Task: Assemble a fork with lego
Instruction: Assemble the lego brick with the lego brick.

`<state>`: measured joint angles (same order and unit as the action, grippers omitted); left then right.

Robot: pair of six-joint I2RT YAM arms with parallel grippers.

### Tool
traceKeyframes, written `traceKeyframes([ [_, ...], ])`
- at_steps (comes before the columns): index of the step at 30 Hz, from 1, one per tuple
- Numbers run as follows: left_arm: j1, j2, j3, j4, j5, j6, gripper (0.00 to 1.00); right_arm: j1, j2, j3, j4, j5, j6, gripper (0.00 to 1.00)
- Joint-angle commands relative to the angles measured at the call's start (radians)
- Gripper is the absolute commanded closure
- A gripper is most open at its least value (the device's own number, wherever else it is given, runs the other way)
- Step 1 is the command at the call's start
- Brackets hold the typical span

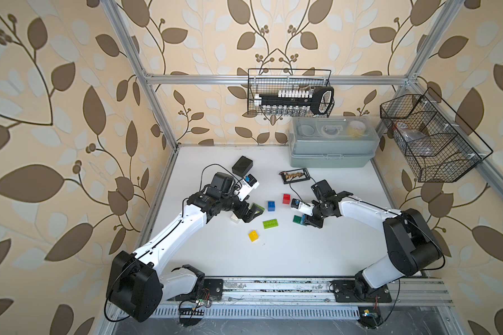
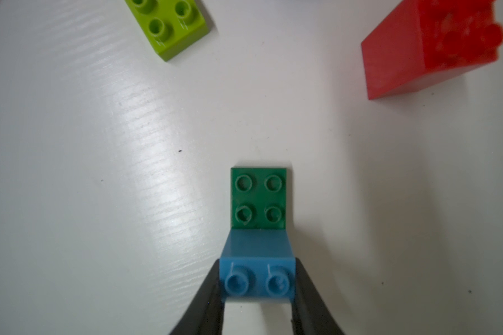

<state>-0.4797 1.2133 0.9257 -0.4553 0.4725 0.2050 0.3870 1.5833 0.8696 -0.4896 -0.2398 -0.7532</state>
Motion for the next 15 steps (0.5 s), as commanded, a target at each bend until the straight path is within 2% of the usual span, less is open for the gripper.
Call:
traceKeyframes([
  [1,-0.008,-0.009,0.019,0.002,0.007,0.001,0.01,0.007,0.015,-0.004,-0.012,-0.006,0.039,0.60],
  [2,-0.009,-0.008,0.021,0.004,0.006,0.001,0.01,0.007,0.010,-0.004,-0.008,-0.004,0.043,0.52],
  [7,-0.009,-0.012,0.031,0.003,0.006,0.000,0.01,0.009,-0.040,0.007,0.004,0.002,0.062,0.46],
  [8,-0.008,-0.015,0.035,0.000,0.004,-0.002,0.01,0.010,-0.053,0.013,0.000,0.006,0.064,0.38],
  [15,0.002,-0.050,0.097,-0.063,-0.060,0.017,0.01,0.045,-0.130,0.103,-0.030,0.010,0.095,0.35],
])
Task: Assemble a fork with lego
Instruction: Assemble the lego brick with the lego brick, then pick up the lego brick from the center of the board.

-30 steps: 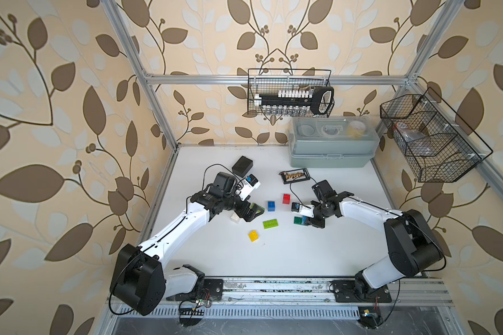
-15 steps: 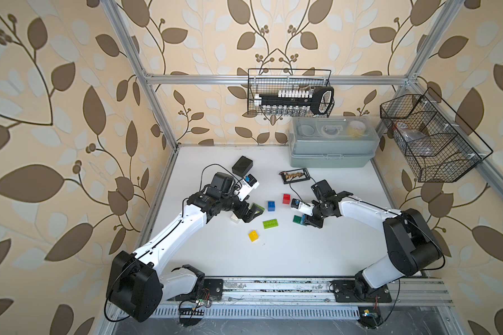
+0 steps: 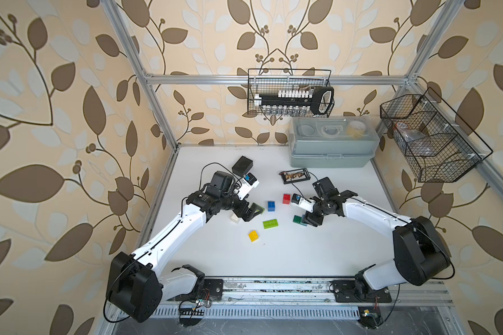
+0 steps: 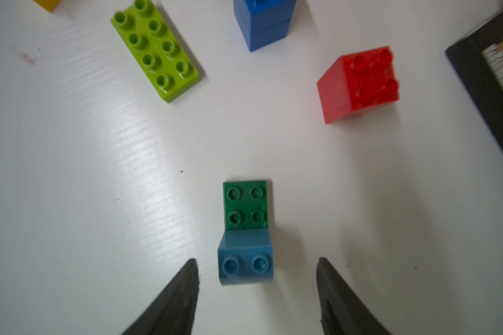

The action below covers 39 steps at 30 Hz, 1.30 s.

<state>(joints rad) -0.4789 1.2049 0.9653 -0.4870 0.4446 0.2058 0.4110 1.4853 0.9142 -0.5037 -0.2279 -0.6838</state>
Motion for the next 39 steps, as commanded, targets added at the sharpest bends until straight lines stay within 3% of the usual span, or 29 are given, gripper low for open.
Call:
traceKeyframes([
  [1,0.008,-0.046,0.070,-0.047,-0.036,0.019,0.01,0.034,-0.033,0.078,-0.024,-0.001,0.026,0.35],
  [8,0.102,-0.063,0.104,-0.122,-0.103,-0.019,0.01,0.135,0.025,0.244,-0.067,0.044,0.120,0.34],
  [13,0.216,-0.098,0.083,-0.134,-0.112,-0.071,0.01,0.228,0.086,0.321,-0.075,0.040,0.142,0.33],
  [25,0.336,-0.185,-0.031,-0.186,-0.185,-0.100,0.01,0.418,0.225,0.356,-0.089,-0.055,-0.047,0.34],
  [39,0.423,-0.177,-0.080,-0.187,-0.239,-0.144,0.01,0.520,0.450,0.499,-0.095,-0.075,-0.168,0.35],
])
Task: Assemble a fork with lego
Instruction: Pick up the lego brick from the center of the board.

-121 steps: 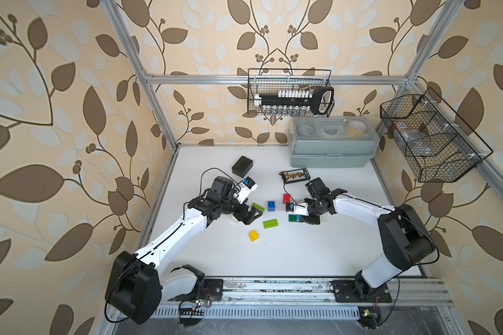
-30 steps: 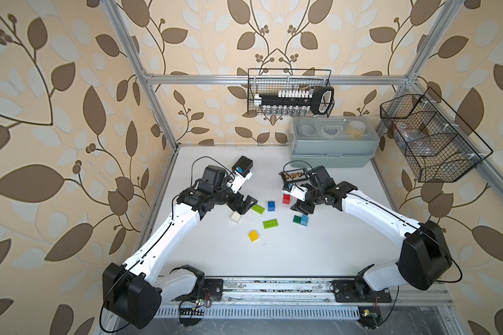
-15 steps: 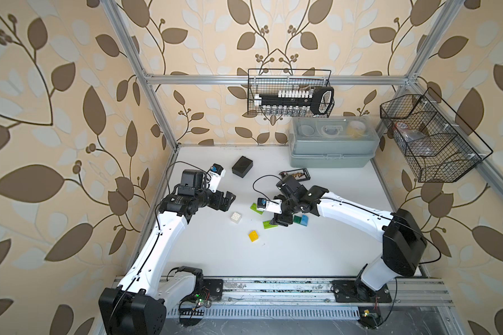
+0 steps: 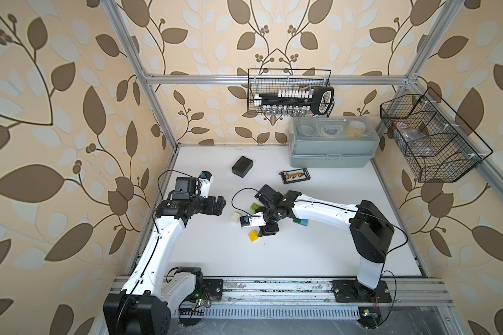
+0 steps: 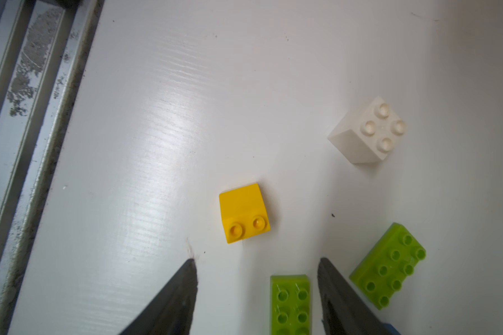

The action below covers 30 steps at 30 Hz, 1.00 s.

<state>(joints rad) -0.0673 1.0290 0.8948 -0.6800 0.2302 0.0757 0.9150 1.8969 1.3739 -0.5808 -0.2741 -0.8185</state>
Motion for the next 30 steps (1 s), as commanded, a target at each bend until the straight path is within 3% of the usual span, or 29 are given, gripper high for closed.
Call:
traceKeyframes([
  [1,0.015,0.001,-0.010,0.008,-0.026,-0.017,0.01,0.020,0.052,0.047,-0.020,-0.033,-0.036,0.35],
  [14,0.021,-0.001,-0.004,0.013,-0.029,-0.018,0.01,0.048,0.147,0.087,-0.082,-0.013,-0.074,0.43],
  [23,0.021,-0.013,-0.020,0.020,-0.025,-0.024,0.01,0.049,0.146,0.069,-0.051,0.032,-0.087,0.58],
  [30,0.021,-0.017,-0.027,0.022,-0.024,-0.022,0.01,0.053,0.160,0.074,-0.045,0.056,-0.073,0.61],
])
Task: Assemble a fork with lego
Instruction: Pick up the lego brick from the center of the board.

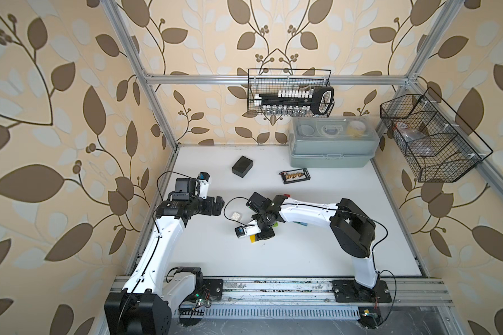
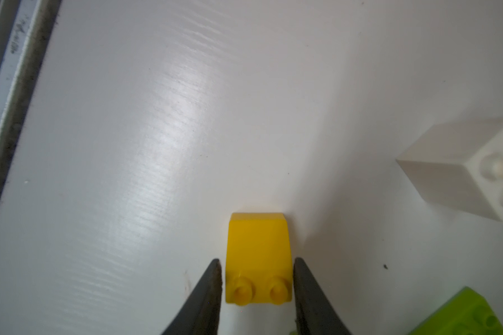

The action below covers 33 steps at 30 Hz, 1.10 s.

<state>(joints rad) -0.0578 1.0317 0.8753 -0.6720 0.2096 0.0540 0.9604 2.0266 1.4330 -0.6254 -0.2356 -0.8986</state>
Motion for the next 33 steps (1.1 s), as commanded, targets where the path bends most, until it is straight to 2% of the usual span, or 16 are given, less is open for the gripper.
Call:
traceKeyframes([
  [1,0.012,-0.021,-0.009,0.017,-0.002,-0.001,0.01,0.008,0.031,0.014,0.002,0.019,0.010,0.61],
  [9,0.012,-0.018,-0.003,0.017,0.000,0.002,0.01,0.014,0.036,0.001,0.049,0.046,0.039,0.58],
  [10,0.012,-0.019,-0.004,0.016,0.001,0.001,0.01,0.015,0.033,0.001,0.056,0.049,0.043,0.60],
  [13,0.012,-0.018,-0.004,0.017,0.000,0.000,0.01,0.014,0.028,-0.003,0.074,0.054,0.052,0.75],
  [20,0.012,-0.021,0.006,0.019,0.007,0.002,0.01,0.000,-0.031,-0.022,0.135,0.066,0.142,0.95],
  [24,0.011,-0.028,0.032,0.024,0.029,0.005,0.01,-0.024,-0.071,-0.013,0.166,0.047,0.224,1.00],
  [33,0.011,-0.051,0.092,0.027,0.109,0.033,0.01,-0.072,-0.083,0.066,0.153,0.116,0.395,1.00],
])
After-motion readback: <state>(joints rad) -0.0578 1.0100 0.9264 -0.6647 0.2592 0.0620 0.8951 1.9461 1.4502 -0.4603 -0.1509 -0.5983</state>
